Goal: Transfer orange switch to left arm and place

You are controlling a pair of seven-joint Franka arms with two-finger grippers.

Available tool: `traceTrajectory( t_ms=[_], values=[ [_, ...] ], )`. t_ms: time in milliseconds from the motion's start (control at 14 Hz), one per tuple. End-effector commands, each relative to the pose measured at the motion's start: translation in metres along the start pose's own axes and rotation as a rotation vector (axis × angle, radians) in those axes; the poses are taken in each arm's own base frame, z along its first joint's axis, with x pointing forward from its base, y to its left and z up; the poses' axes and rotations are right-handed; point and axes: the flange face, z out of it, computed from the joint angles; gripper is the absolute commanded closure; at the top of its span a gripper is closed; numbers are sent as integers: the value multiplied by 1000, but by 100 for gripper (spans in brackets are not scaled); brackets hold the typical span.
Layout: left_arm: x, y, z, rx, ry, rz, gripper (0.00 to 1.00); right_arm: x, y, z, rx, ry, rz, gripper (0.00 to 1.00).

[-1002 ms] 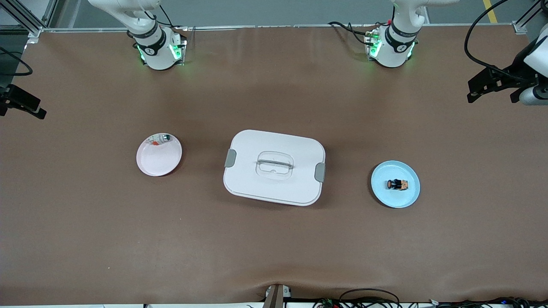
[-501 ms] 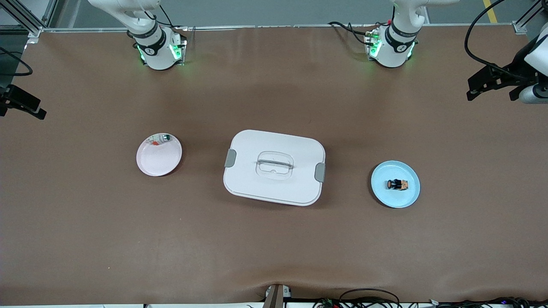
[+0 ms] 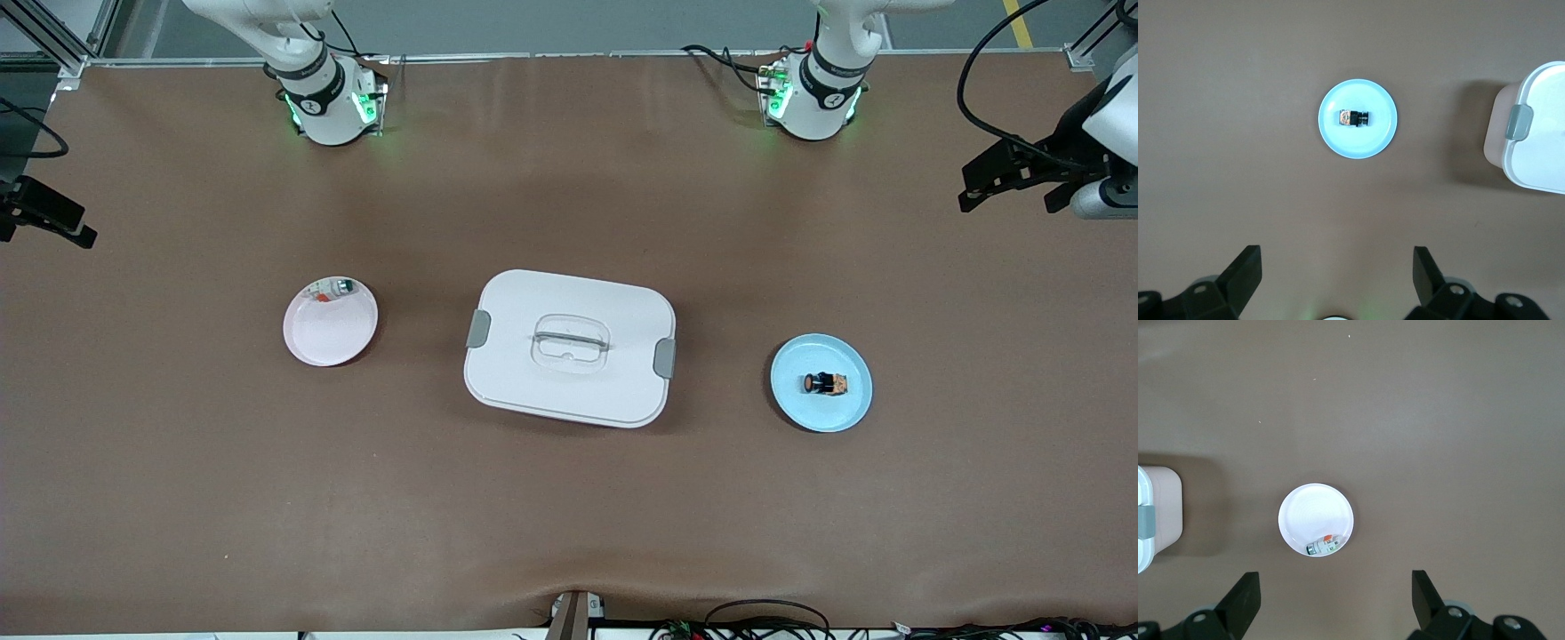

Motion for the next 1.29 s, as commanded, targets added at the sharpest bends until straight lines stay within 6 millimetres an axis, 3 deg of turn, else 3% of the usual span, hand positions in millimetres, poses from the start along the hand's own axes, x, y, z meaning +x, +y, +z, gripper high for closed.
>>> traceTrajectory(
  t_ms=[0, 430, 787, 1217],
  values=[
    [-5, 1, 7, -13, -5, -10, 0, -7, 0, -3, -5, 9, 5, 0],
    [-24, -13, 13, 1, 44, -28, 0, -7, 0, -3, -4, 10, 5, 0],
    [-20, -27, 8, -1, 54, 12, 0, -7, 0, -4, -4, 12, 5, 0],
    [-21, -24, 9, 1, 46, 14, 0, -6, 0, -4, -6, 21, 4, 0]
  ],
)
